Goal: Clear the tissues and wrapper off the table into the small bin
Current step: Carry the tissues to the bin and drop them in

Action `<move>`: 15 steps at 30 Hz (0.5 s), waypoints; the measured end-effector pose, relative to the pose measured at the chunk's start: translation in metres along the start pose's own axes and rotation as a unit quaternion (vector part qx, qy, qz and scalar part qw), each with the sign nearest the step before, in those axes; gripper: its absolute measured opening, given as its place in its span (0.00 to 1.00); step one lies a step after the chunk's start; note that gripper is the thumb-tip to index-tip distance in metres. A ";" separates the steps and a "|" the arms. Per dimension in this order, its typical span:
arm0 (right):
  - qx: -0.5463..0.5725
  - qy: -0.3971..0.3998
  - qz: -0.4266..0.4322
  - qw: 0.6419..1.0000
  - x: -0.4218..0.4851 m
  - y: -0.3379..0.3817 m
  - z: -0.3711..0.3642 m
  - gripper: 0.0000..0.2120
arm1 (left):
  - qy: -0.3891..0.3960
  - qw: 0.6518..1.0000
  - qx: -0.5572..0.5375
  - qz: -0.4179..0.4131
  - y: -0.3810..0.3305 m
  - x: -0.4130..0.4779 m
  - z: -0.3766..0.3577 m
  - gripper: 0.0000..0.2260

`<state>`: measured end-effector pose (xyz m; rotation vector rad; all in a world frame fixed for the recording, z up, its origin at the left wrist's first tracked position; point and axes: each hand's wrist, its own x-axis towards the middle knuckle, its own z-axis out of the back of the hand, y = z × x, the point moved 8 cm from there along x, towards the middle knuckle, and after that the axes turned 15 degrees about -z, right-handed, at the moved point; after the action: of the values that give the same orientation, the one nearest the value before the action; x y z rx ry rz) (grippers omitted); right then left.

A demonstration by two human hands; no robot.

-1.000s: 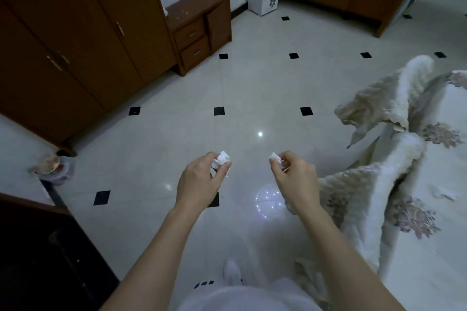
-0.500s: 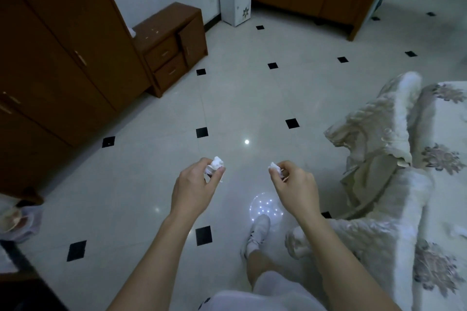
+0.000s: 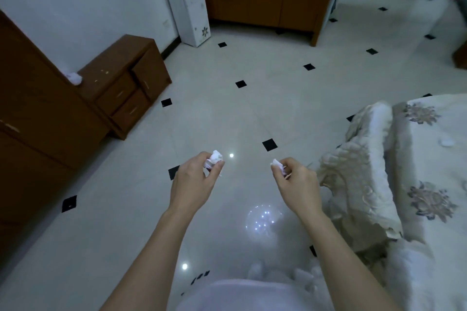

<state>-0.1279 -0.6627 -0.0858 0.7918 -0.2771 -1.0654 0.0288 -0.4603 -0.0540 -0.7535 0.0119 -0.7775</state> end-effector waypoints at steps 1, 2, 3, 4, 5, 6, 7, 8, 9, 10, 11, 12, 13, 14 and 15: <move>0.002 -0.007 -0.004 1.000 0.012 0.000 0.004 0.16 | 0.002 1.000 -0.003 -0.009 -0.003 0.014 -0.005 0.08; 0.003 -0.013 -0.010 1.000 0.024 0.000 0.008 0.16 | 0.005 1.000 -0.008 -0.015 -0.006 0.027 -0.011 0.08; 0.003 -0.019 -0.018 1.000 0.036 -0.001 0.012 0.15 | 0.007 1.000 -0.015 -0.020 -0.008 0.039 -0.016 0.08; 0.004 -0.025 -0.025 0.999 0.047 -0.001 0.015 0.15 | 0.009 0.999 -0.021 -0.024 -0.010 0.052 -0.022 0.08; 0.005 -0.031 -0.030 0.999 0.058 -0.001 0.017 0.15 | 0.012 0.999 -0.025 -0.027 -0.011 0.064 -0.028 0.08; 0.004 -0.038 -0.034 0.999 0.069 -0.001 0.019 0.15 | 0.015 0.999 -0.029 -0.031 -0.010 0.076 -0.035 0.08; 0.004 -0.045 -0.039 0.998 0.080 -0.002 0.020 0.14 | 0.019 0.999 -0.031 -0.034 -0.009 0.089 -0.042 0.08; 0.005 -0.048 -0.047 0.998 0.091 -0.003 0.020 0.14 | 0.023 0.999 -0.032 -0.037 -0.007 0.101 -0.049 0.08; 0.007 -0.049 -0.054 0.997 0.102 -0.003 0.020 0.14 | 0.027 0.998 -0.034 -0.040 -0.005 0.114 -0.055 0.09; 0.007 -0.050 -0.059 0.997 0.113 -0.002 0.019 0.14 | 0.030 0.998 -0.039 -0.041 -0.001 0.127 -0.062 0.09; 0.005 -0.053 -0.061 0.997 0.124 -0.001 0.019 0.14 | 0.033 0.998 -0.046 -0.040 0.002 0.142 -0.069 0.10; 0.001 -0.058 -0.063 0.996 0.137 0.001 0.018 0.13 | 0.036 0.997 -0.053 -0.039 0.005 0.158 -0.076 0.10; -0.001 -0.064 -0.066 0.996 0.150 0.003 0.018 0.13 | 0.037 0.997 -0.059 -0.039 0.007 0.175 -0.083 0.10; 0.000 -0.067 -0.070 0.995 0.165 0.006 0.018 0.13 | 0.038 0.996 -0.063 -0.040 0.009 0.193 -0.090 0.10; 0.001 -0.071 -0.073 0.995 0.181 0.010 0.017 0.13 | 0.039 0.996 -0.068 -0.042 0.011 0.213 -0.096 0.10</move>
<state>-0.0436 -0.8238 -0.0964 0.7480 -0.3444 -1.2619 0.1638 -0.6497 -0.0779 -0.8563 0.1037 -0.8931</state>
